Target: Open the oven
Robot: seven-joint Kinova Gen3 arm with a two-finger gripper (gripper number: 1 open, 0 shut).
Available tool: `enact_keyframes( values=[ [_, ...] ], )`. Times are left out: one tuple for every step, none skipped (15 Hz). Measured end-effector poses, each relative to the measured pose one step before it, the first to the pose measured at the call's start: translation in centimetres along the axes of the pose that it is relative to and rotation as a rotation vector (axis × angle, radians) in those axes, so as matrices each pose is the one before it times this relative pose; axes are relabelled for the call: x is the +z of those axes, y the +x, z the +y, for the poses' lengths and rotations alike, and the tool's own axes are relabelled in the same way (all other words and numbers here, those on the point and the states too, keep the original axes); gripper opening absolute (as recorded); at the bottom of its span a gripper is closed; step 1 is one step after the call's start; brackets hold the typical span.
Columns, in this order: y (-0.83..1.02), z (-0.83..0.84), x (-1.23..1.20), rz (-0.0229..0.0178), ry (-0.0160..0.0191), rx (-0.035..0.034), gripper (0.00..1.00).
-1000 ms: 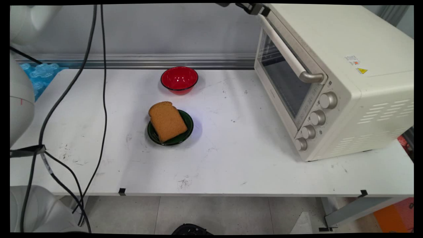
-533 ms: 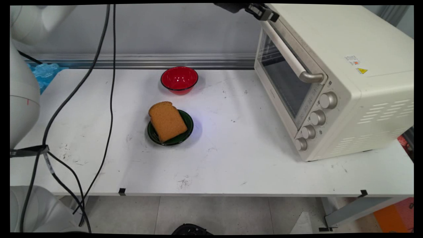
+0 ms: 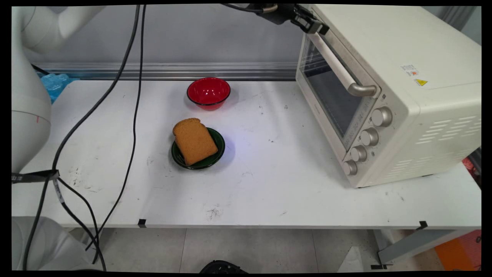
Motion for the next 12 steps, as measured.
enact_keyframes(
  values=[
    [-0.187, 0.068, 0.227, -0.00259, -0.00288, 0.00076, 0.0],
    [-0.183, 0.069, 0.194, -0.00288, -0.00272, 0.00067, 0.0],
    [-0.177, 0.072, 0.169, -0.00301, -0.00285, 0.00049, 0.0],
    [-0.138, 0.055, 0.112, -0.00234, -0.00208, 0.00035, 0.0],
    [-0.149, 0.045, 0.09, -0.00272, -0.00202, 0.00019, 0.0],
    [-0.123, 0.034, 0.036, -0.00224, -0.00153, 0.00021, 0.0],
    [-0.15, 0.031, 0.009, -0.00322, -0.00142, 0.0004, 0.0],
    [-0.139, 0.039, -0.02, -0.00333, -0.00145, 0.00041, 0.0],
    [-0.157, 0.028, -0.066, -0.00351, -0.00115, -0.00007, 0.0],
    [-0.13, 0.023, -0.082, -0.00314, -0.00073, -0.00007, 0.0],
    [-0.077, 0.023, -0.061, -0.00186, -0.00073, 0.00017, 0.0],
    [-0.116, 0.026, -0.127, -0.00282, -0.00095, -0.00014, 0.0]
  ],
)
